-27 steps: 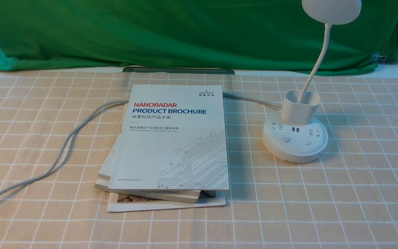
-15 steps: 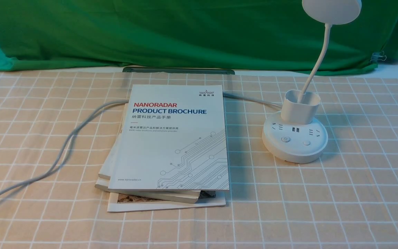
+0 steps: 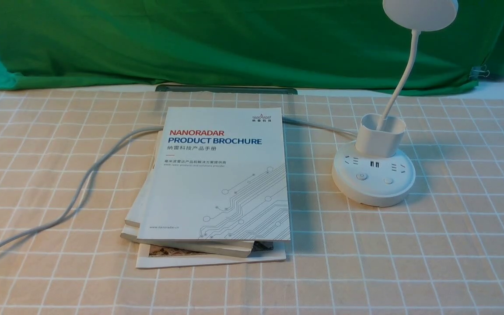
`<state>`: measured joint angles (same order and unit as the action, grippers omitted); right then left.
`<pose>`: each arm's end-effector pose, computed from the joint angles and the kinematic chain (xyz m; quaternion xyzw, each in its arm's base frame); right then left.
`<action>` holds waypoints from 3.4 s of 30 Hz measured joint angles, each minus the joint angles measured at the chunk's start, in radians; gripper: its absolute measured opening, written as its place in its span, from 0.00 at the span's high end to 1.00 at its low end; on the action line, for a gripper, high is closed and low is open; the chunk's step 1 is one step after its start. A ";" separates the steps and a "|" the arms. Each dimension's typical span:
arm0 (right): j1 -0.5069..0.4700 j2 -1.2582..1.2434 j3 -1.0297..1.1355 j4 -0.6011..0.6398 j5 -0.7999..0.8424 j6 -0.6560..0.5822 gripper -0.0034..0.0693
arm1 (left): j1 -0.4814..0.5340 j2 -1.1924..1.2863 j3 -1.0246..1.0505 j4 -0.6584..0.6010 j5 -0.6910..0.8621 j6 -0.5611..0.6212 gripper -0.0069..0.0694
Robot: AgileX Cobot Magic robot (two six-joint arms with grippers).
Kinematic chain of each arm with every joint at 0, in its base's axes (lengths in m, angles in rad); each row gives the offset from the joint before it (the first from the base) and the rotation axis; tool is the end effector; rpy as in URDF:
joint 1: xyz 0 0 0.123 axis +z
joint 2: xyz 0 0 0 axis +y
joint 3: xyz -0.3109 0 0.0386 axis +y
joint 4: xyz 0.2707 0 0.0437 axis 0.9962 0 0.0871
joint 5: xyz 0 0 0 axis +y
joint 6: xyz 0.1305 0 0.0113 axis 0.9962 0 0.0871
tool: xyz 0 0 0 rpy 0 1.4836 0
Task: Turn on the table lamp on the light coffee tablecloth with your hand.
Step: 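Press the button on the base of the white desk lamp with the right gripper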
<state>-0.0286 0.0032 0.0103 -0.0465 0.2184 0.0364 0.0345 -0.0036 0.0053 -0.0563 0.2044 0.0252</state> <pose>0.0900 -0.0039 0.1837 0.0107 0.7562 -0.0161 0.6540 0.0898 0.0016 0.1881 -0.0203 0.7475 -0.0028 0.6640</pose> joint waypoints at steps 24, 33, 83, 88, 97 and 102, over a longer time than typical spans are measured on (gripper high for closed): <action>0.000 0.000 0.000 0.000 0.000 0.000 0.62 | 0.000 0.000 0.000 0.000 0.017 0.000 0.88; 0.000 0.000 0.000 0.141 0.000 0.582 0.62 | 0.000 0.000 0.000 0.000 0.017 0.000 0.88; 0.169 1.631 -1.015 0.398 0.204 -0.419 0.91 | 0.000 0.000 0.000 0.002 0.019 0.000 0.88; 0.189 1.698 -1.028 0.407 0.095 -0.425 0.91 | 0.000 0.000 0.000 0.002 0.019 0.000 0.88; 0.251 1.779 -1.063 0.410 0.004 -0.455 0.91 | 0.000 0.000 0.000 0.002 0.019 0.000 0.88; 0.251 1.816 -1.068 0.410 -0.017 -0.455 0.91 | 0.000 0.000 0.000 0.002 0.019 0.000 0.88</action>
<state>0.2224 1.8191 -1.0578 0.3635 0.2012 -0.4190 0.0345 -0.0036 0.0053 -0.0541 0.2229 0.0254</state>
